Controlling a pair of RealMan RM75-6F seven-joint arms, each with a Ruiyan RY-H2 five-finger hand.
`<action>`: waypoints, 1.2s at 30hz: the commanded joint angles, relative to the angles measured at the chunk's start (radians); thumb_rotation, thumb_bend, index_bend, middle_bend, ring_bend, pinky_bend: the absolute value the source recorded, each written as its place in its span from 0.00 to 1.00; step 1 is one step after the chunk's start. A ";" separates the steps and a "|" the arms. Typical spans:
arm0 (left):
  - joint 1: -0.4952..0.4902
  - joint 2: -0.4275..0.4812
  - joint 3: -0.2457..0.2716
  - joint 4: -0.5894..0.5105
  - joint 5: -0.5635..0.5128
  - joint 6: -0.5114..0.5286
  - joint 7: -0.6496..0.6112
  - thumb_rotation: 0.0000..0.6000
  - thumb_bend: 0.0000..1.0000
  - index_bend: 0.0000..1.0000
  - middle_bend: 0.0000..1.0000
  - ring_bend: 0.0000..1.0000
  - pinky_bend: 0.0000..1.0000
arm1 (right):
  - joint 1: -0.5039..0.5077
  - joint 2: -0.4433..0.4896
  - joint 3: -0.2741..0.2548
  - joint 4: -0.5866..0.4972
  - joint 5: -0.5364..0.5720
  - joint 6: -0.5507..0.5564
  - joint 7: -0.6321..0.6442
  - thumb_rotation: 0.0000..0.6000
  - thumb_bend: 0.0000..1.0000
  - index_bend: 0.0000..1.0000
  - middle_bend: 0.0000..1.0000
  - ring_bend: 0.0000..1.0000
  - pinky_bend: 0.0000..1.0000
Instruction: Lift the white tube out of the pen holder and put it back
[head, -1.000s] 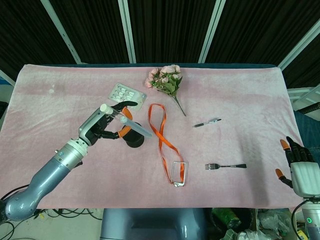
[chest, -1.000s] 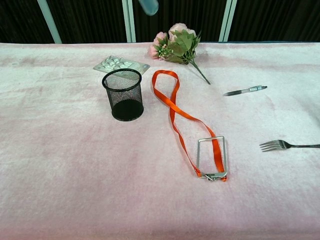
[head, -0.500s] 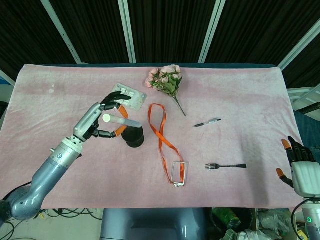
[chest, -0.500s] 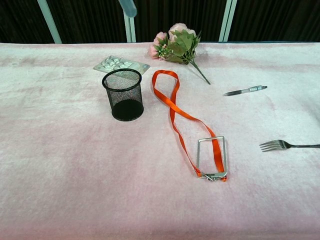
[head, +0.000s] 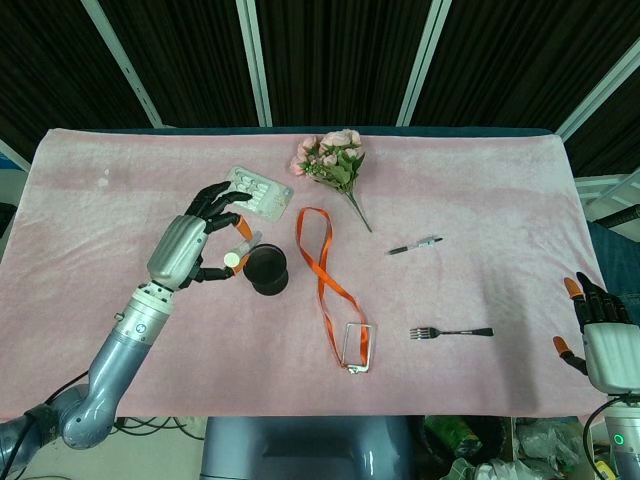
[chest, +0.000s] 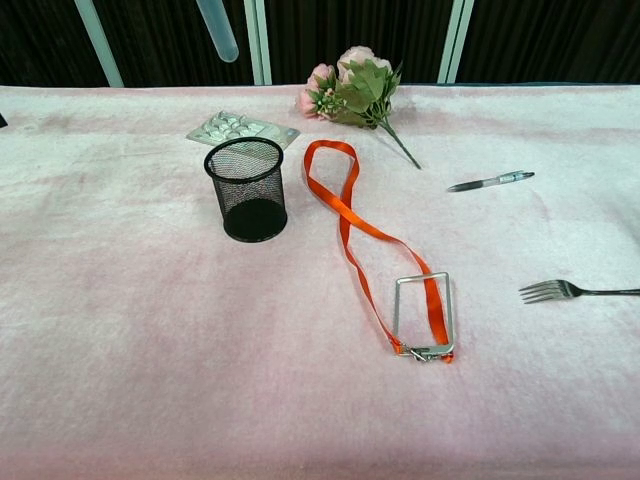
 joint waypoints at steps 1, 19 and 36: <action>-0.069 0.061 -0.005 -0.052 -0.221 -0.072 -0.029 1.00 0.43 0.60 0.17 0.00 0.00 | 0.001 -0.001 0.000 0.001 0.001 -0.001 0.000 1.00 0.16 0.00 0.04 0.12 0.18; -0.323 0.111 0.148 -0.009 -0.697 0.042 0.210 1.00 0.43 0.60 0.17 0.00 0.00 | 0.002 0.000 0.001 0.005 0.006 -0.009 0.004 1.00 0.16 0.00 0.04 0.12 0.18; -0.467 -0.026 0.223 0.145 -0.806 0.081 0.264 1.00 0.43 0.60 0.17 0.00 0.00 | 0.001 0.006 0.003 -0.003 0.010 -0.010 0.008 1.00 0.15 0.00 0.04 0.12 0.18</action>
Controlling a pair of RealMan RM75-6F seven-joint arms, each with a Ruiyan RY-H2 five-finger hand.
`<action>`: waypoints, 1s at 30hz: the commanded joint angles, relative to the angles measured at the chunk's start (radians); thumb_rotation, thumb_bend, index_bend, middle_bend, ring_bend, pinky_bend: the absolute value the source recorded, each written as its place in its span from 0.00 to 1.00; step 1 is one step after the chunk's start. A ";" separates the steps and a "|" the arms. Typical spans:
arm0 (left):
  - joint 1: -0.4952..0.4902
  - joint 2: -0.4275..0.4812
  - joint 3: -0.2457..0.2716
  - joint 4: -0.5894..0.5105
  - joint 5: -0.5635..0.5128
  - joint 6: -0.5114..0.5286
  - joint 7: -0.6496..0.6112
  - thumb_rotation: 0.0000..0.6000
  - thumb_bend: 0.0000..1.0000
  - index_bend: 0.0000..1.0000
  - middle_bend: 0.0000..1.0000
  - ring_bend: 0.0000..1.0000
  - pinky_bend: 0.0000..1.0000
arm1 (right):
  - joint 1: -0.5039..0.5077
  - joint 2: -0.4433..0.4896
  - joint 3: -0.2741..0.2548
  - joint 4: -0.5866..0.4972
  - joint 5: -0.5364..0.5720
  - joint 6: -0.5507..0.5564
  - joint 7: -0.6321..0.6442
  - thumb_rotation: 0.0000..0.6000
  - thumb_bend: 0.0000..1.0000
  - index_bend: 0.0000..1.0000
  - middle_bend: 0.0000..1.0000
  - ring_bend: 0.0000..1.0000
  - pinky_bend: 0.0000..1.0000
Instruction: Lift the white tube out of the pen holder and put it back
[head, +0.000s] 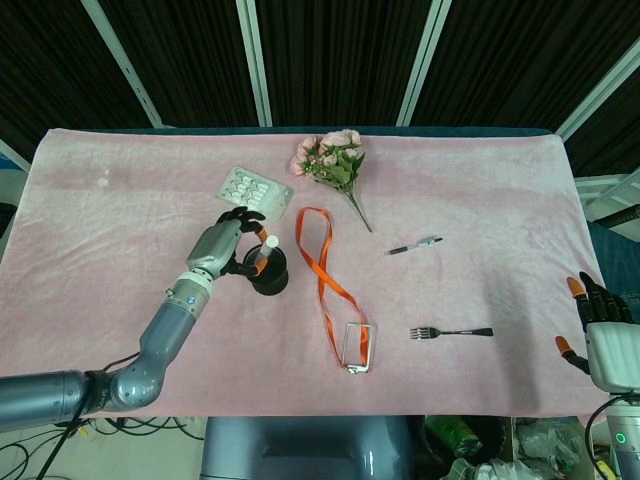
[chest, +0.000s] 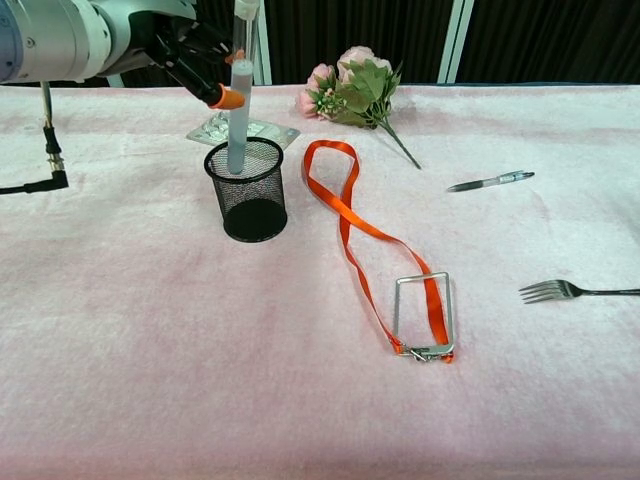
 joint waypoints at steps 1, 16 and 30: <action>-0.028 -0.028 0.012 0.041 -0.015 -0.014 0.005 1.00 0.43 0.60 0.17 0.00 0.00 | 0.000 0.001 0.000 -0.001 -0.001 0.003 0.000 1.00 0.15 0.00 0.04 0.12 0.18; -0.085 -0.075 0.074 0.102 -0.109 -0.003 0.062 1.00 0.43 0.58 0.16 0.00 0.00 | 0.000 0.003 -0.001 -0.007 0.000 -0.002 -0.005 1.00 0.15 0.00 0.04 0.12 0.18; -0.094 -0.102 0.102 0.132 -0.122 0.009 0.075 1.00 0.40 0.49 0.14 0.00 0.00 | -0.001 0.020 -0.002 -0.033 0.018 -0.022 -0.020 1.00 0.15 0.00 0.04 0.12 0.18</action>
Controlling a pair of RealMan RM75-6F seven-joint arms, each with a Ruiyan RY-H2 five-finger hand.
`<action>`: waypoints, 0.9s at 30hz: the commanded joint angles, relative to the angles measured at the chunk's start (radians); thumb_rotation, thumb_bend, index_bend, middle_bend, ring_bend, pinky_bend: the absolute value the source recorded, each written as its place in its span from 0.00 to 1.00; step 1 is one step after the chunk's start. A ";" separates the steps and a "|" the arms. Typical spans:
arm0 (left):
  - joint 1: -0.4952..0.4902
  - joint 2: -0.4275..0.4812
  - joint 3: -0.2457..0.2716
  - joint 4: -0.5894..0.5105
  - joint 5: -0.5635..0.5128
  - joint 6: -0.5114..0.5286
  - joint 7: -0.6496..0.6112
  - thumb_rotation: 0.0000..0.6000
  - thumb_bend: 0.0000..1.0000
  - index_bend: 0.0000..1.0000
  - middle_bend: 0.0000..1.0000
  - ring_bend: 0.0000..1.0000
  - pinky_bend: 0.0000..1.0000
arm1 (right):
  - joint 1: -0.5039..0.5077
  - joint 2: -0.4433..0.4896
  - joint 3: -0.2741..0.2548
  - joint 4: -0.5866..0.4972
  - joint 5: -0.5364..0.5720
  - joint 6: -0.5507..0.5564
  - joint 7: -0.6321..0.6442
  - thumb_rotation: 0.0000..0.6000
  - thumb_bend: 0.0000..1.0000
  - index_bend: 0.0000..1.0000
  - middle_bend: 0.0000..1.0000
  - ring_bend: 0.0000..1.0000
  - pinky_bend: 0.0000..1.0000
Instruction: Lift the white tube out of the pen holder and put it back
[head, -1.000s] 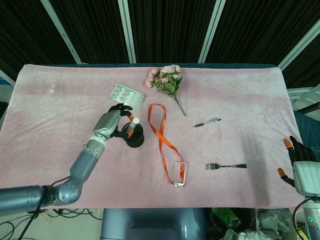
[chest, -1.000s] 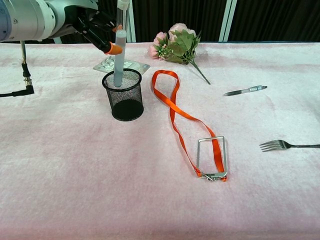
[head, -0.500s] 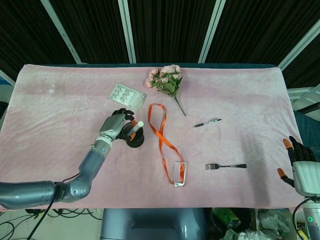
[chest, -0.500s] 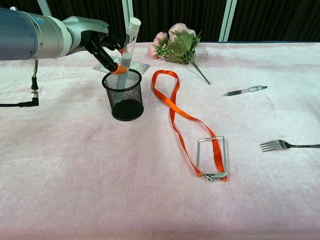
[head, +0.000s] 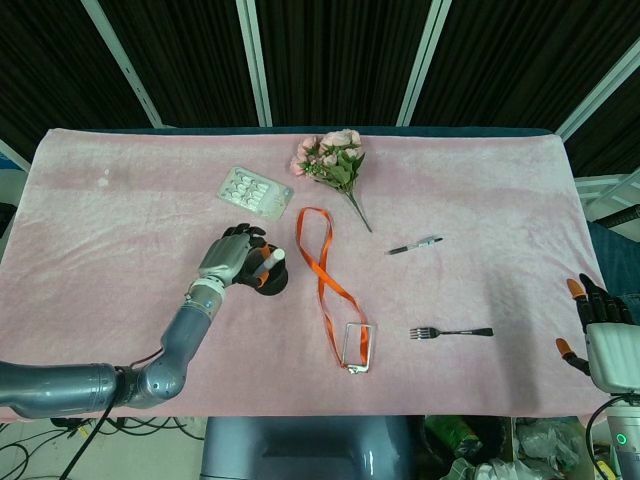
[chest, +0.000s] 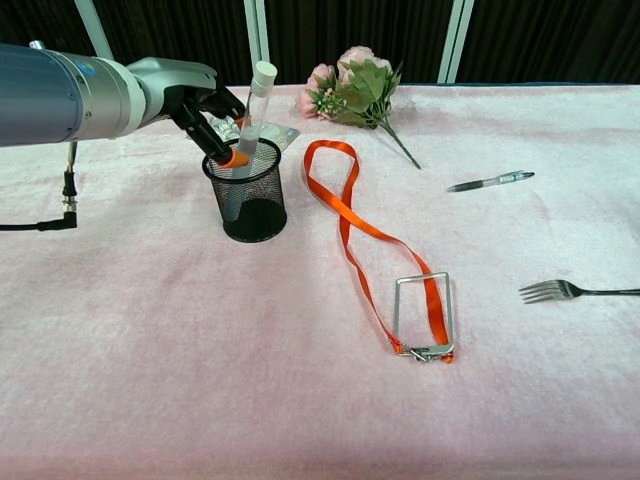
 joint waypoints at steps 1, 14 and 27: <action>-0.002 -0.002 0.001 0.001 -0.002 -0.001 0.000 1.00 0.40 0.48 0.14 0.00 0.00 | 0.000 0.000 0.000 0.000 0.001 0.000 -0.001 1.00 0.15 0.00 0.04 0.12 0.18; -0.016 -0.002 0.014 -0.002 -0.017 0.007 0.027 1.00 0.36 0.35 0.13 0.00 0.00 | 0.000 0.000 0.002 0.001 0.001 0.002 0.001 1.00 0.16 0.00 0.04 0.12 0.18; -0.002 0.033 0.009 -0.045 -0.003 0.027 0.020 1.00 0.36 0.35 0.13 0.00 0.00 | -0.001 0.000 0.002 0.001 -0.001 0.005 0.003 1.00 0.15 0.00 0.04 0.12 0.18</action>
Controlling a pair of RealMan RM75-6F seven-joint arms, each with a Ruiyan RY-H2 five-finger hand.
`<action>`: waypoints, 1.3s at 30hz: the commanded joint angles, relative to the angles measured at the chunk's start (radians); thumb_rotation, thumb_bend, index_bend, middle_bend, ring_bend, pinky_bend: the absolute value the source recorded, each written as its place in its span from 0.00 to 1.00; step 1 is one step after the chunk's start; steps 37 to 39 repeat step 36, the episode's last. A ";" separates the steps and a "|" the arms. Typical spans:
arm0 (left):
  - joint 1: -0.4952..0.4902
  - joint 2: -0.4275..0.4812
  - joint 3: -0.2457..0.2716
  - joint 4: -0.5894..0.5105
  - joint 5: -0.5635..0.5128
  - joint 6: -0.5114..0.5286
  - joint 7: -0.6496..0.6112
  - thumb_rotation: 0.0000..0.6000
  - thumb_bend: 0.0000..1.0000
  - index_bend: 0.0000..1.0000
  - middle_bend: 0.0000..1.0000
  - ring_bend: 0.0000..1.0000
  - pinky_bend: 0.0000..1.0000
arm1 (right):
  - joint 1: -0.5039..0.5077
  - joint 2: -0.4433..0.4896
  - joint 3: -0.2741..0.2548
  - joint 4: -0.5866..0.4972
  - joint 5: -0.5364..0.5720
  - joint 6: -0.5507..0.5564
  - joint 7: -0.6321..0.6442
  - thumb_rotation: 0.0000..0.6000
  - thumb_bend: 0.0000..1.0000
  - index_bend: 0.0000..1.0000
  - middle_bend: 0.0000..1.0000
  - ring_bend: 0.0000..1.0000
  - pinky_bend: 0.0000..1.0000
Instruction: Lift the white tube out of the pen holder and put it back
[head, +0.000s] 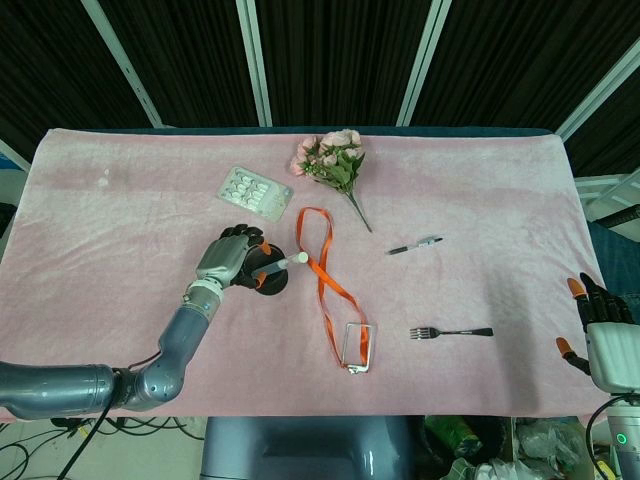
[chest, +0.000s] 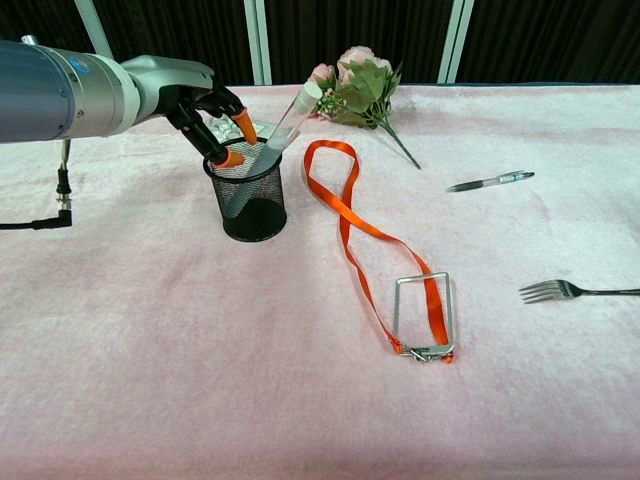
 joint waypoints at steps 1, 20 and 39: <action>0.009 0.018 -0.006 -0.020 0.015 0.004 -0.011 1.00 0.36 0.35 0.13 0.00 0.00 | -0.001 0.001 0.001 -0.001 0.000 0.002 0.001 1.00 0.15 0.00 0.04 0.12 0.18; 0.575 0.356 0.373 -0.255 0.711 0.605 -0.182 1.00 0.35 0.18 0.01 0.00 0.00 | 0.001 0.016 0.004 0.024 0.029 -0.024 -0.033 1.00 0.15 0.00 0.04 0.11 0.18; 0.800 0.365 0.407 -0.036 0.892 0.593 -0.497 1.00 0.35 0.17 0.01 0.00 0.00 | -0.005 0.056 -0.012 -0.048 0.015 -0.027 -0.069 1.00 0.15 0.00 0.04 0.11 0.18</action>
